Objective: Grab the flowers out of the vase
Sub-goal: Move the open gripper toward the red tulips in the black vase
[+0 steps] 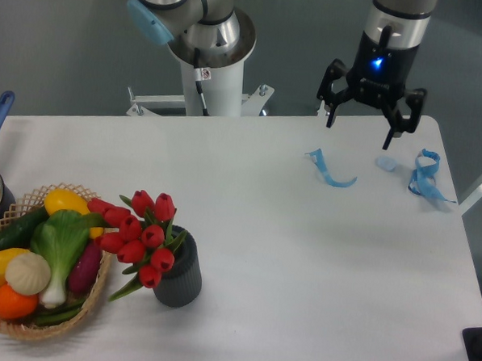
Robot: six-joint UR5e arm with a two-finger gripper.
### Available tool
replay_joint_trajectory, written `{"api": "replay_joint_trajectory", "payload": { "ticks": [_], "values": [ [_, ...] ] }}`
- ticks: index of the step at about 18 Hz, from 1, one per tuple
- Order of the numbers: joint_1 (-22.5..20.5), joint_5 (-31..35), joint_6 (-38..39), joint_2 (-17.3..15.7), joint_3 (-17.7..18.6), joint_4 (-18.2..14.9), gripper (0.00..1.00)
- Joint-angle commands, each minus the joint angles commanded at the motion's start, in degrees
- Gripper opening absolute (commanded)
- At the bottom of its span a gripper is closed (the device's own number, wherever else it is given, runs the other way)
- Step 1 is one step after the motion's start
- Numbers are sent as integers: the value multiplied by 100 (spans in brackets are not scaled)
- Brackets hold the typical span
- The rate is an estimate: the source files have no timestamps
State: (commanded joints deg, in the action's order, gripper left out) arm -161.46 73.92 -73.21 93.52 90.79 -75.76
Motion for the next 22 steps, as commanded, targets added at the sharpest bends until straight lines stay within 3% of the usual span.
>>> {"api": "replay_joint_trajectory", "payload": {
  "ticks": [6,10,20,22],
  "values": [
    [26,-210,-53,-9,87,316,100],
    [18,-351,0,-96,666,1018,100],
    [35,-905,-70,-167,1195,1099,100],
    [114,-1255,-227,-185,1353,1151,100]
  ]
}}
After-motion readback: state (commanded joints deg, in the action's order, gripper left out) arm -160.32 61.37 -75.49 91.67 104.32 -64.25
